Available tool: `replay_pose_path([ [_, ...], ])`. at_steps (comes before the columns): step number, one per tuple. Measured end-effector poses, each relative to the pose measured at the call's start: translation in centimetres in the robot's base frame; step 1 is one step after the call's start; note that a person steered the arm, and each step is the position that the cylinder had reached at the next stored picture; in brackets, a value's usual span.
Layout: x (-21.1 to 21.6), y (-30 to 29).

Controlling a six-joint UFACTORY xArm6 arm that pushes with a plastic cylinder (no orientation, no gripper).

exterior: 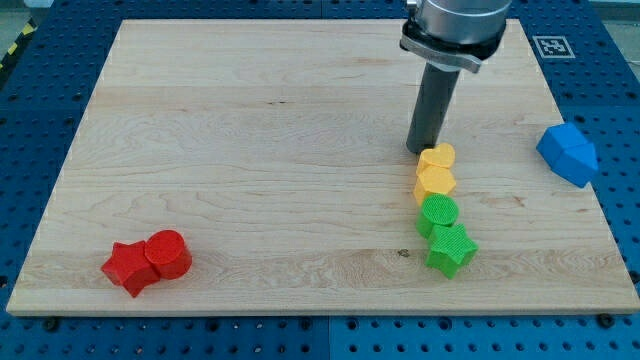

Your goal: Move the blue triangle to the top of the yellow heart

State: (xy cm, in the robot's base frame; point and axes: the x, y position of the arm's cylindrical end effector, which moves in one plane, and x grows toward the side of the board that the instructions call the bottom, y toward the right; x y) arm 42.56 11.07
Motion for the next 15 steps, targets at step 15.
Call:
replay_pose_path([
  [15,8.9,23.3],
])
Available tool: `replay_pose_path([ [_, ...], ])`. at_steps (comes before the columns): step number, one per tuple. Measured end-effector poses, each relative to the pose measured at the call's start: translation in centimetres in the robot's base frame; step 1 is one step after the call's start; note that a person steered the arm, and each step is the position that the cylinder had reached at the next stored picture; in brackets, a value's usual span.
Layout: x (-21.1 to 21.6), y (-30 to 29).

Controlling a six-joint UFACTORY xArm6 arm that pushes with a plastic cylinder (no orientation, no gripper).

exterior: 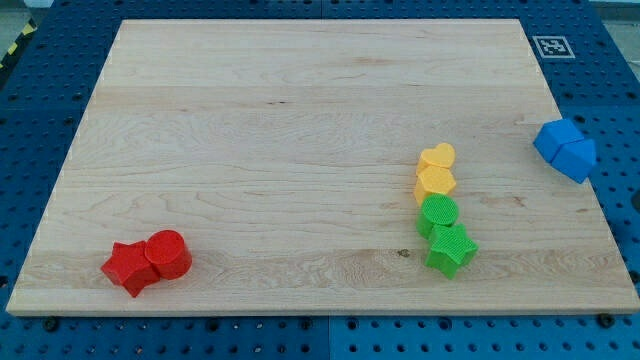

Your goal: Move the blue triangle to the top of the yellow heart

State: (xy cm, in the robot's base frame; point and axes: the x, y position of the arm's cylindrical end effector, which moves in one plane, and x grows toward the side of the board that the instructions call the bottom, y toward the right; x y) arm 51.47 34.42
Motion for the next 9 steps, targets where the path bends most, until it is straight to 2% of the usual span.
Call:
replay_pose_path([
  [2,-3.1,-6.8],
  [3,-4.4,-7.4],
  [4,-4.4,-3.6],
  [5,-6.4,-1.9],
  [7,-6.7,-10.2],
  [9,-6.6,-12.8],
])
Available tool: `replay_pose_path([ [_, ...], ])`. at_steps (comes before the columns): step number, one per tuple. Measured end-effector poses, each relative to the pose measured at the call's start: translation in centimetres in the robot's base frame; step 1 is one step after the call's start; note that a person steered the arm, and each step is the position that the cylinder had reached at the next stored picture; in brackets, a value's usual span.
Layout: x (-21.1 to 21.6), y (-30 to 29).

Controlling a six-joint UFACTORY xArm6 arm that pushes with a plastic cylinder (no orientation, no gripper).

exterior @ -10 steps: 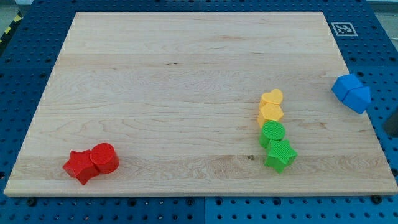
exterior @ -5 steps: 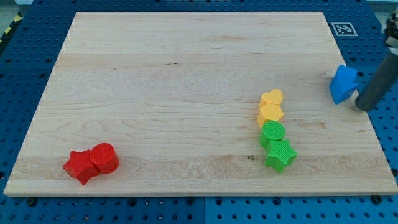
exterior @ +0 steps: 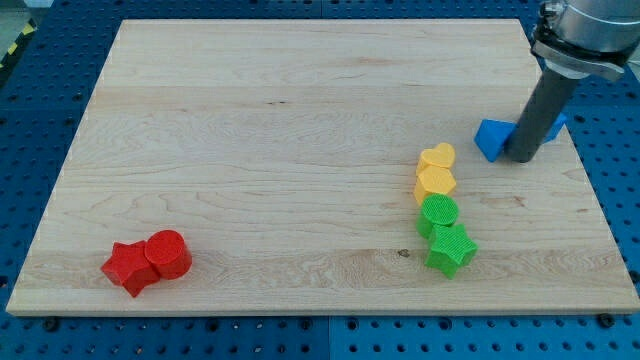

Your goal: Move the blue triangle to the top of the yellow heart

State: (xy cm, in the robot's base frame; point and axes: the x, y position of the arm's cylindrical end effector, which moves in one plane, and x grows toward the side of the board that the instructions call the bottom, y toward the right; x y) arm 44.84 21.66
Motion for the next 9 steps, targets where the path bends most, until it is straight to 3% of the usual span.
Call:
replay_pose_path([
  [3,-2.7,1.2],
  [7,-2.4,-6.3],
  [9,-5.6,-7.0],
])
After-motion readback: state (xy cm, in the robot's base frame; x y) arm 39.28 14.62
